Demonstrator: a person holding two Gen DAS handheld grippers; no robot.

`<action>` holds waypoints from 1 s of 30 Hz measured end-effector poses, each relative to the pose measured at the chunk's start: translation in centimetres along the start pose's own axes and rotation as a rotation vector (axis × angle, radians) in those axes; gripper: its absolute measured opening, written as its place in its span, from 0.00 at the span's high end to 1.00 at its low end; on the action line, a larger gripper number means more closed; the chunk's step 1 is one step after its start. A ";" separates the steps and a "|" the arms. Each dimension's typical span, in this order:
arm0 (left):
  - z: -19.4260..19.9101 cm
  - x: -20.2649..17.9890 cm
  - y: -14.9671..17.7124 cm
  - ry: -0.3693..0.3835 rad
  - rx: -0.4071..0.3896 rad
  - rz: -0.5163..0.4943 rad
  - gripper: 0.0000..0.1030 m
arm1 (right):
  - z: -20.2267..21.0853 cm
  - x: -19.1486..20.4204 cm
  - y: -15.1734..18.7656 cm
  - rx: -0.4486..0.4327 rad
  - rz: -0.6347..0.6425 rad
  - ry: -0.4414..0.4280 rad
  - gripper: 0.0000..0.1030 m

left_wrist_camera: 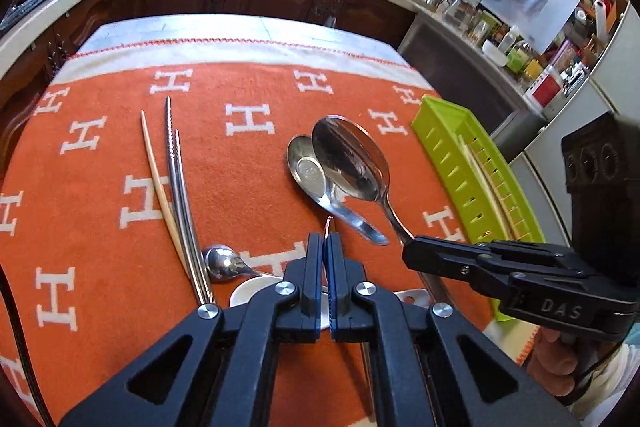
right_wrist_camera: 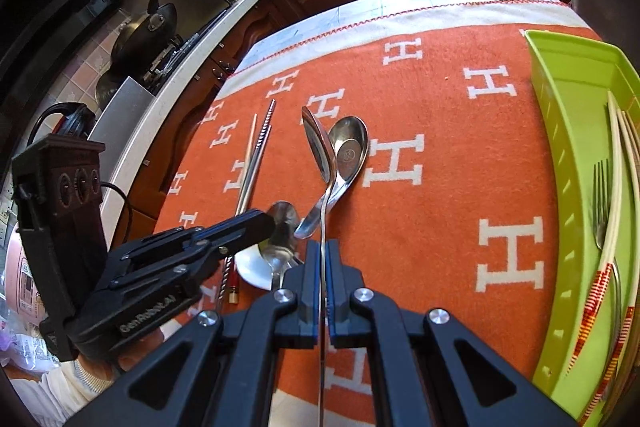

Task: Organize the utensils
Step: 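Lift the spoons and carry them over the green tray with both tools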

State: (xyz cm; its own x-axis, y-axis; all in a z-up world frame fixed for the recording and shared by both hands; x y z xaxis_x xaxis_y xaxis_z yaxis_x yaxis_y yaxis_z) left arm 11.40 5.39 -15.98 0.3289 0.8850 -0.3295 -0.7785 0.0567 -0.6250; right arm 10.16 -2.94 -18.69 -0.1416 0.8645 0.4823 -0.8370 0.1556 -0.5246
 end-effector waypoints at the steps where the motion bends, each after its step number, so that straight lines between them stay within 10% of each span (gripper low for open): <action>1: 0.6 -0.2 -0.1 0.003 -0.011 0.003 1.00 | 0.2 0.1 0.1 -0.003 0.001 -0.002 0.98; 30: 10.3 -13.1 -3.5 0.176 -0.213 -0.180 1.00 | 13.2 -2.4 1.4 -0.234 -0.040 0.047 0.98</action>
State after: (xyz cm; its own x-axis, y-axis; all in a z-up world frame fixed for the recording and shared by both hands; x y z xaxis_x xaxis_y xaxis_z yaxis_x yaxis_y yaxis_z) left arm 4.37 -1.63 -2.20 0.5528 0.7752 -0.3056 -0.5764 0.0910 -0.8121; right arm 2.40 -11.11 -11.36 -0.0815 0.8757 0.4758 -0.6955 0.2920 -0.6565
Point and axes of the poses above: each gripper's, at about its wrist camera, not at the fingertips, and z roughly against the way its jaws point, x to its left, y to its underside, the point moved 4 cm from there along -z, roughly the way its jaws point, and after that the axes turned 5 degrees about -x, right-handed, at the moved point
